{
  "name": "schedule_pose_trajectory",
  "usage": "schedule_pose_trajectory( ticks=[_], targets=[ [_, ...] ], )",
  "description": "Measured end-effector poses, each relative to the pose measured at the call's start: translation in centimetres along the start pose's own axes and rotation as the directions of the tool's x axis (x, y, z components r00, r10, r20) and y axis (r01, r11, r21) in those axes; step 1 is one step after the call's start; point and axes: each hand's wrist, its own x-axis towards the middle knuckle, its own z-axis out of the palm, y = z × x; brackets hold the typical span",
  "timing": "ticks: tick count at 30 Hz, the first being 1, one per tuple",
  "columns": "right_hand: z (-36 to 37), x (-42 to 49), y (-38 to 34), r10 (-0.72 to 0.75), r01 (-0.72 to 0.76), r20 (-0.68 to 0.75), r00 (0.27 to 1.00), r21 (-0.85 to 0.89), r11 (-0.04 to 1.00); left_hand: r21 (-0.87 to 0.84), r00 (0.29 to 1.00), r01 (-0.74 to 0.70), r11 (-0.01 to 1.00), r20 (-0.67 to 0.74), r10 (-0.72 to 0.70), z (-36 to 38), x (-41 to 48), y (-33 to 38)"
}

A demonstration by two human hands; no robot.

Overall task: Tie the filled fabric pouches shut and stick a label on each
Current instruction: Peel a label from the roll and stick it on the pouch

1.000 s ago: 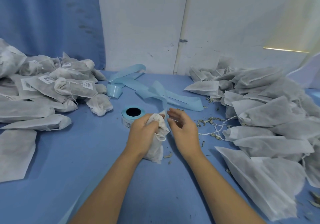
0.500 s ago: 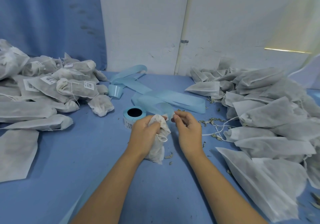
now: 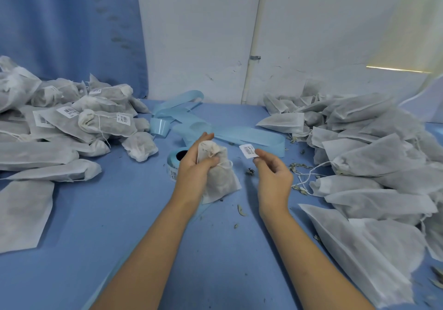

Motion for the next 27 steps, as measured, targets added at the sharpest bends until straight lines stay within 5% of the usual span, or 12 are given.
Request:
schedule_pose_trajectory(
  ticks=[7, 11, 19, 27],
  targets=[
    [0.4, -0.3, -1.9, 0.258, -0.309, 0.186, 0.948, 0.351, 0.884, -0.038, 1.000, 0.000, 0.999, 0.004, 0.000, -0.5, 0.5, -0.2],
    [0.8, -0.9, -2.4, 0.283, -0.397, 0.371, 0.884, 0.277, 0.875, -0.023, 1.000, -0.019, 1.000, 0.008, 0.019, -0.5, 0.4, -0.2],
    [1.2, -1.8, -2.1, 0.100, -0.157, 0.497, 0.862, 0.073, 0.985, -0.058, 0.999, 0.002, 0.998, -0.033, -0.004, -0.5, 0.6, 0.0],
    [1.4, -2.3, -1.5, -0.082, 0.143, 0.545, 0.835, -0.069, 0.987, -0.082, 0.999, 0.025, 0.996, -0.040, -0.028, -0.8, 0.7, 0.4]
  ],
)
